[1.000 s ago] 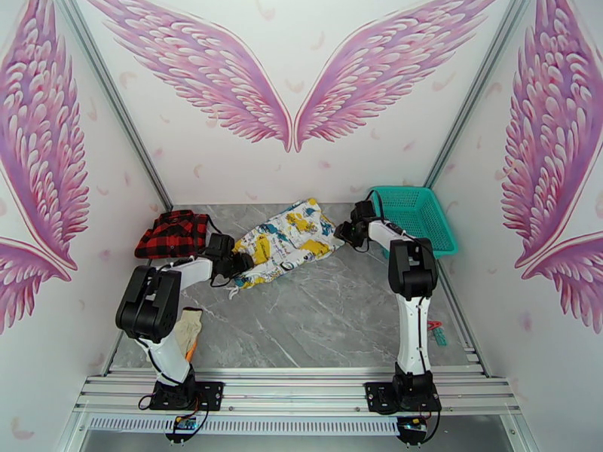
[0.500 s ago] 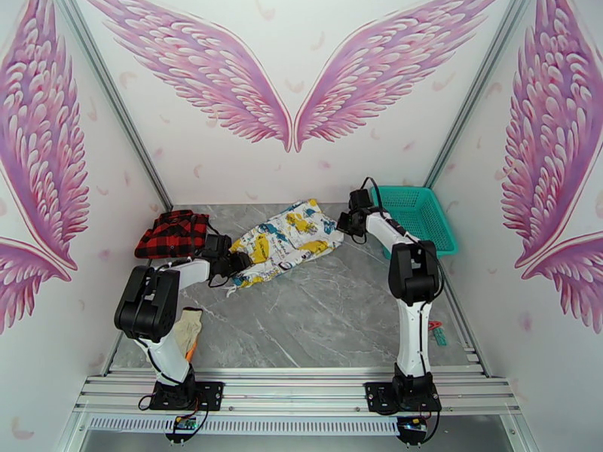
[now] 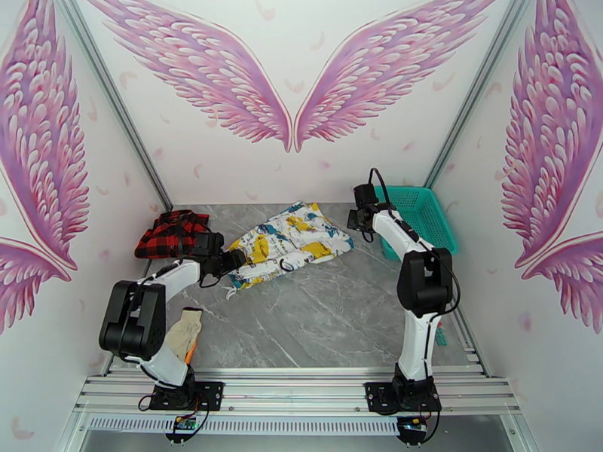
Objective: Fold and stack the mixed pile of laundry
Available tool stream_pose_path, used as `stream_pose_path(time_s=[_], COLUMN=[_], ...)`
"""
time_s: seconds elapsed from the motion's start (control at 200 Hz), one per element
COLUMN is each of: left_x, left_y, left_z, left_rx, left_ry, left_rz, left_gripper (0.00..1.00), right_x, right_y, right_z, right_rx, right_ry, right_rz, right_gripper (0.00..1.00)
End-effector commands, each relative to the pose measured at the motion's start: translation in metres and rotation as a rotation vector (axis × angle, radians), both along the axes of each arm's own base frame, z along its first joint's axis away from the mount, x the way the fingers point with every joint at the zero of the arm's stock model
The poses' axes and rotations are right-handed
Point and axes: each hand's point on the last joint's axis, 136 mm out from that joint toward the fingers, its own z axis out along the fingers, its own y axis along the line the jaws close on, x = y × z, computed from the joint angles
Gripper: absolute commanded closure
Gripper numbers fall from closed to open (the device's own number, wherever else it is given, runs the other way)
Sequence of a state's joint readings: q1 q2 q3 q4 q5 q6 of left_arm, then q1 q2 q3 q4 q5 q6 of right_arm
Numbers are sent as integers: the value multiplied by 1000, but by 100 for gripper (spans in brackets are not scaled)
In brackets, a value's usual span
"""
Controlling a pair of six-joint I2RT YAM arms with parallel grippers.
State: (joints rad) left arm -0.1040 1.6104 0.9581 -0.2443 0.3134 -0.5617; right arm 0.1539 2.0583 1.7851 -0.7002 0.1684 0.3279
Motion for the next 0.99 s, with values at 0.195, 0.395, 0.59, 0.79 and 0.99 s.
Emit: stream_pose_path(time_s=[0.195,0.395,0.59,0.79,0.99], left_x=[-21,-2,21,46,38], left_y=[38,24,17,14,12], left_z=[-26,-40,-57,-66,-35], left_rx=[9,-15,9,41,68], left_ry=[86,108,137,117,63], left_rz=[158,180,238,267,195], left_gripper=[23,23,30,65,97], right_x=[-1,-1,-3,-6,-10], right_y=[88,111,121,128,143], right_z=[1,-6,-10,-17,-13], right_rx=[194,234,260,279,351], right_ry=[-17,-10,-9,1,-13], right_rz=[225,261,274,289,314], right_gripper=[49,49,49,49,51])
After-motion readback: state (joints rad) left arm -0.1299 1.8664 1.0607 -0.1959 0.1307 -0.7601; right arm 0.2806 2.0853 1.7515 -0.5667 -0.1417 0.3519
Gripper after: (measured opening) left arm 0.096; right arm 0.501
